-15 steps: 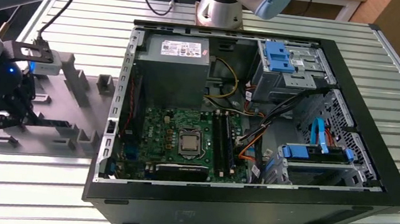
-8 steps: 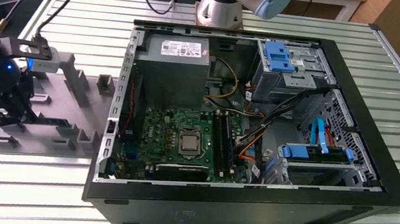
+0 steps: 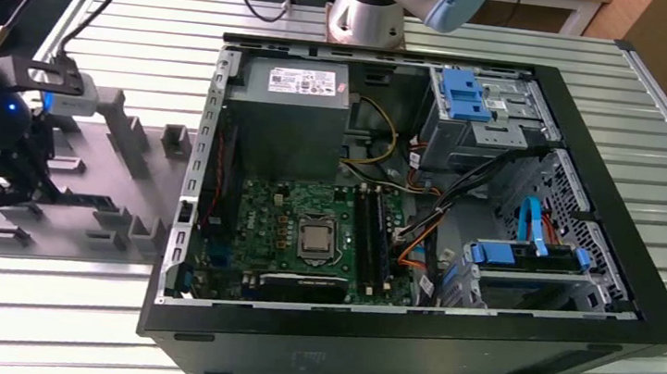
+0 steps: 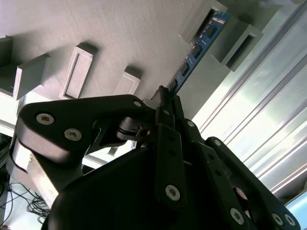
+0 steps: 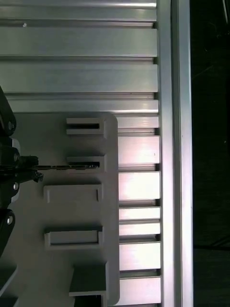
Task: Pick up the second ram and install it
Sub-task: 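Pick up the second ram and move it above second insertion slot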
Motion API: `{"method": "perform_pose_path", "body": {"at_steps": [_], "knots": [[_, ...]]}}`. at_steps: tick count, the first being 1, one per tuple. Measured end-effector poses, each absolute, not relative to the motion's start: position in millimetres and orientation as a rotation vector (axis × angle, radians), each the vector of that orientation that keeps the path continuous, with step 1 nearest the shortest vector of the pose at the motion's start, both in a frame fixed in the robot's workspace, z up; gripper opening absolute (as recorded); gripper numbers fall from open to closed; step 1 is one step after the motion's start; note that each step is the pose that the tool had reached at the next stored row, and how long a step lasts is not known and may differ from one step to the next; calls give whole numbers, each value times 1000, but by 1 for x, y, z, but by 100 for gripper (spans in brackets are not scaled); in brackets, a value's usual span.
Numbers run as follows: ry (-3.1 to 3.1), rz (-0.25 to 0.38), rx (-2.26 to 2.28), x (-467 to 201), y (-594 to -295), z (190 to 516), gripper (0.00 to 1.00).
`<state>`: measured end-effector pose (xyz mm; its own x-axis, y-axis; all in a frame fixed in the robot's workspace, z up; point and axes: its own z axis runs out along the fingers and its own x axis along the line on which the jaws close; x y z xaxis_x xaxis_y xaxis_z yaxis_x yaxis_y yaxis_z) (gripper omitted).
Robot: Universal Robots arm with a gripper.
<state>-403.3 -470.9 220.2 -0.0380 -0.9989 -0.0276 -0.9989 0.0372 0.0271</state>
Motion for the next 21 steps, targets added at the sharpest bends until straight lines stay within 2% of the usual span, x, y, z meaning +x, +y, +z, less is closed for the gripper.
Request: {"method": "perform_pose_path", "body": {"at_steps": [21], "knots": [[2262,61,-2178,-403,-471,234,14]]}}
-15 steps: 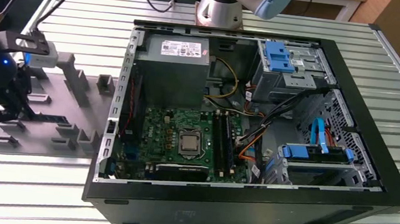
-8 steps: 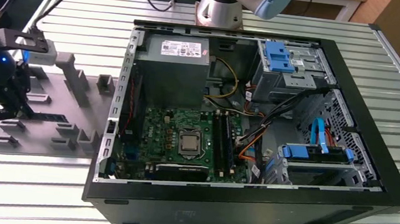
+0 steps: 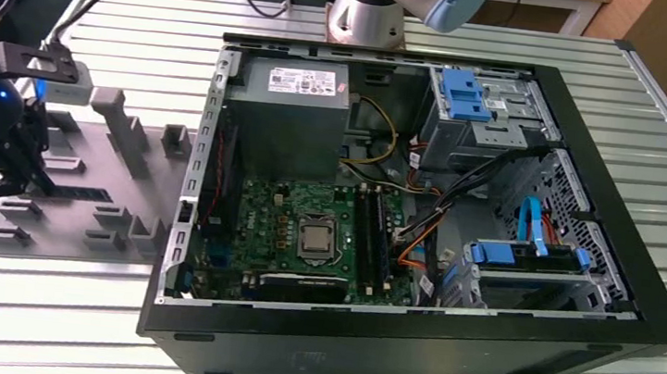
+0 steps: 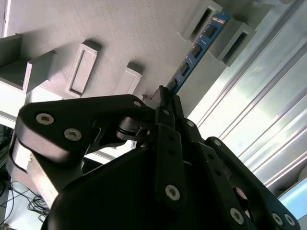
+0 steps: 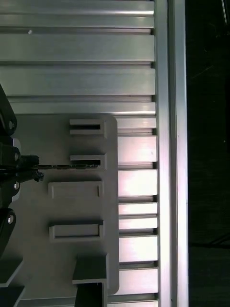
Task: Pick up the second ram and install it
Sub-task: 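Pick up the second ram and move it above second insertion slot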
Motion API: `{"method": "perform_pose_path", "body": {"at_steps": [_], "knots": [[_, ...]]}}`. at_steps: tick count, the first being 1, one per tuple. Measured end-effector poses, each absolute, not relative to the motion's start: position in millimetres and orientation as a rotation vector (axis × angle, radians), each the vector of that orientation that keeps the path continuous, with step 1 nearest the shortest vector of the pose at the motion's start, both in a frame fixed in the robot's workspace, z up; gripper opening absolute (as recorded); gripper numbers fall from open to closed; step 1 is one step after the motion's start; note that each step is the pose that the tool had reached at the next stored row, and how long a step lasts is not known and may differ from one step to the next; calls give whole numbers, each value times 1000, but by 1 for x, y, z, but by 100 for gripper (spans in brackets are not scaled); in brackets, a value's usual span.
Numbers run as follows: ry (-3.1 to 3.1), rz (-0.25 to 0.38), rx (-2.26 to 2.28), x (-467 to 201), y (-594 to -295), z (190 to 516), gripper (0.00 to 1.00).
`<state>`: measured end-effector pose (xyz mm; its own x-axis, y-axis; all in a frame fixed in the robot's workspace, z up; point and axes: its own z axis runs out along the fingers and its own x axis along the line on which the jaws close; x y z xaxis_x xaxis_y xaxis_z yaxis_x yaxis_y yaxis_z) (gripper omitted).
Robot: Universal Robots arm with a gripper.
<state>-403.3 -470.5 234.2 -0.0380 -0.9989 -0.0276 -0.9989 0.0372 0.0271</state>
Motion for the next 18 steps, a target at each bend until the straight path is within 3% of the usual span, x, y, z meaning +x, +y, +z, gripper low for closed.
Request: {"method": "perform_pose_path", "body": {"at_steps": [18], "knots": [[2262,61,-2178,-403,-470,245,14]]}}
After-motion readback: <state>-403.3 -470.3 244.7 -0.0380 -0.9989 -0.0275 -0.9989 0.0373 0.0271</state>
